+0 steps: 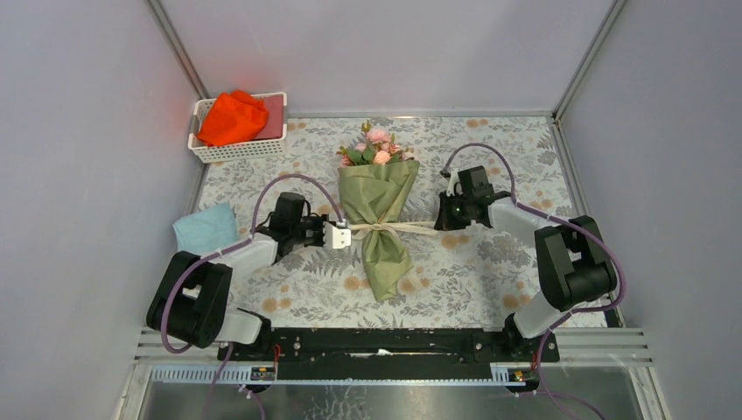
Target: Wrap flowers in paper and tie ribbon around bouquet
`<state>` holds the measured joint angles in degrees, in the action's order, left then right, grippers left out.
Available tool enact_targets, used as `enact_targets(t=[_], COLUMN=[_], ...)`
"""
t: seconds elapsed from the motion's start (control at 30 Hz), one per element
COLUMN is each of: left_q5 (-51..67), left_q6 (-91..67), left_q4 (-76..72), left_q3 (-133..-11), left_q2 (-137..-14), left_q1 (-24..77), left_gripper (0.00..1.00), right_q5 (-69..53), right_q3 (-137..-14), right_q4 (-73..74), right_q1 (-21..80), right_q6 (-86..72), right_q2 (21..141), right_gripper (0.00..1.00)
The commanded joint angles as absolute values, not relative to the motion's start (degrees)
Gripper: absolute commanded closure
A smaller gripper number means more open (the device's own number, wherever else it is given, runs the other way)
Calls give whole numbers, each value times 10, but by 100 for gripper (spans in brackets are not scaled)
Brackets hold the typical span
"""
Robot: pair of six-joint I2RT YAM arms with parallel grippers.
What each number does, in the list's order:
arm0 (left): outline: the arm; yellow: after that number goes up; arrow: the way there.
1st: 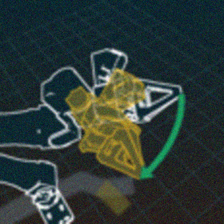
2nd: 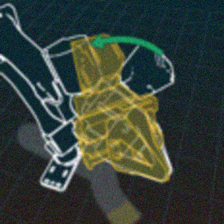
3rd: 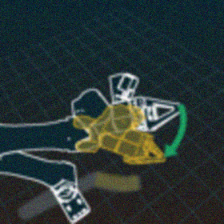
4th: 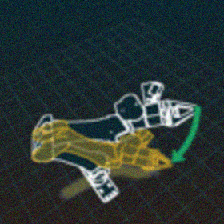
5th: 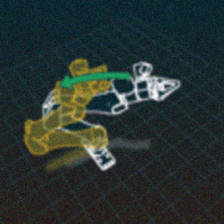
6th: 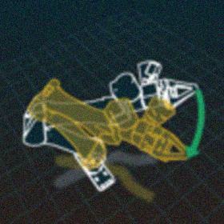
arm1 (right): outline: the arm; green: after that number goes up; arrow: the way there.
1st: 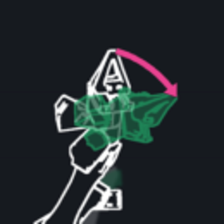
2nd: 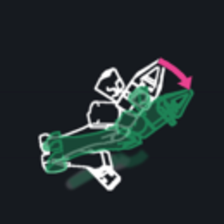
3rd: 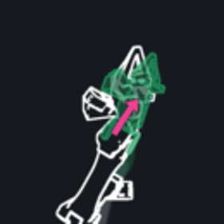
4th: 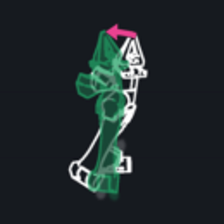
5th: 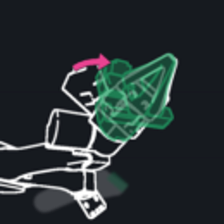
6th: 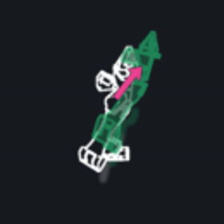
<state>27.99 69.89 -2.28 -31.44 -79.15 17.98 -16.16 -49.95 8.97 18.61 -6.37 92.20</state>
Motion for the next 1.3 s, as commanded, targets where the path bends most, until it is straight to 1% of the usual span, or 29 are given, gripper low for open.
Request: enact_targets(t=[0.0, 0.33, 0.53, 0.7, 0.87, 1.03, 1.1, 1.27], left_q5=[254, 268, 277, 279, 310, 275, 277, 295], left_q6=[753, 812, 818, 806, 796, 777, 796, 790], left_q4=[-29, -22, -27, -22, 33, -8, -14, -1], left_q3=[-296, -280, -272, -274, -293, -280, -268, -270], left_q2=[-798, -801, -795, -786, -756, -775, -776, -766], left_q1=[136, 82, 73, 73, 86, 91, 78, 70], left_gripper=[100, 100, 100, 100, 100, 100, 100, 100], right_q5=[-109, -100, -79, -87, -104, -96, -97, -108], right_q3=[-481, -480, -490, -489, -500, -511, -499, -491], right_q4=[108, 122, 140, 135, 133, 143, 140, 127], right_q1=[129, 77, 76, 76, 89, 92, 82, 84], right_q6=[-93, -89, -74, -75, -83, -76, -78, -87], right_q2=[927, 939, 952, 950, 946, 949, 947, 947], right_gripper=[100, 100, 100, 100, 100, 100, 100, 100])
